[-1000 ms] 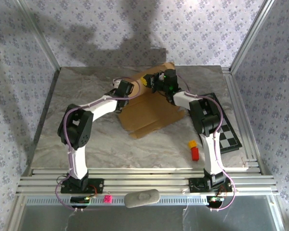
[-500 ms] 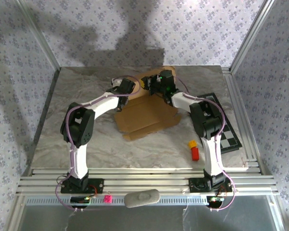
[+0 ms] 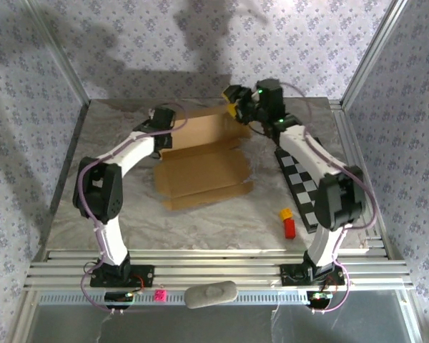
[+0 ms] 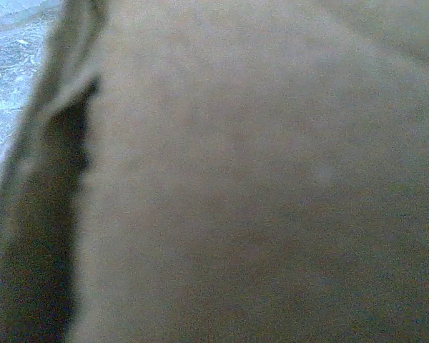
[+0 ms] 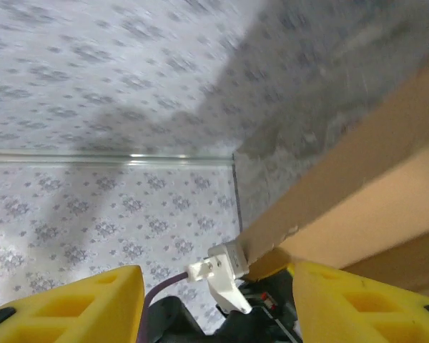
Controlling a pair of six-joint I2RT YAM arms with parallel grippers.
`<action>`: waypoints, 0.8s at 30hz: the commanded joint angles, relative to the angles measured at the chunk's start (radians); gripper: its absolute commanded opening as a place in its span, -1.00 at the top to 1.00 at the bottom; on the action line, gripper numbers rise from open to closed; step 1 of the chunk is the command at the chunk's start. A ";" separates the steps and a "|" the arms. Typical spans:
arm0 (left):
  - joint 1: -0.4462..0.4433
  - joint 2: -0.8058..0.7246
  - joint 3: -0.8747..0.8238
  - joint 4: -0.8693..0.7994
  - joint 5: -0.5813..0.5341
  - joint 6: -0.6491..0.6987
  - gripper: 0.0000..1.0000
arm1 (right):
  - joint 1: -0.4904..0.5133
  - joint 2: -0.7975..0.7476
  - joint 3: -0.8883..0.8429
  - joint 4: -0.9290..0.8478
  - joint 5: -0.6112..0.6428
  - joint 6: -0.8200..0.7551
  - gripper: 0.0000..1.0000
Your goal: Fold the paper box
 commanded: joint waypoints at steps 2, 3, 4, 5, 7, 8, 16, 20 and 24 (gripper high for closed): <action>0.077 -0.052 0.054 -0.105 0.261 0.101 1.00 | -0.070 -0.088 0.022 -0.251 0.050 -0.252 -0.07; 0.093 -0.056 0.059 -0.108 0.303 0.102 1.00 | -0.084 -0.098 0.023 -0.284 0.054 -0.263 -0.04; 0.113 -0.057 0.071 -0.117 0.346 0.107 1.00 | -0.093 -0.109 0.029 -0.317 0.064 -0.277 0.00; 0.129 -0.057 0.084 -0.125 0.379 0.109 1.00 | -0.099 -0.121 0.039 -0.355 0.081 -0.293 0.03; 0.156 -0.055 0.113 -0.145 0.436 0.121 1.00 | -0.096 -0.139 0.068 -0.431 0.134 -0.323 0.03; 0.165 -0.053 0.132 -0.155 0.460 0.133 1.00 | -0.093 -0.143 0.091 -0.480 0.172 -0.327 0.03; 0.270 -0.079 0.114 -0.017 0.791 0.093 1.00 | -0.063 -0.202 0.175 -0.705 0.359 -0.326 0.08; 0.310 -0.154 -0.038 0.218 0.935 0.026 1.00 | -0.052 -0.292 0.142 -0.693 0.447 -0.346 0.09; 0.318 -0.194 -0.114 0.330 1.026 -0.001 1.00 | -0.063 -0.369 0.111 -0.689 0.491 -0.364 0.08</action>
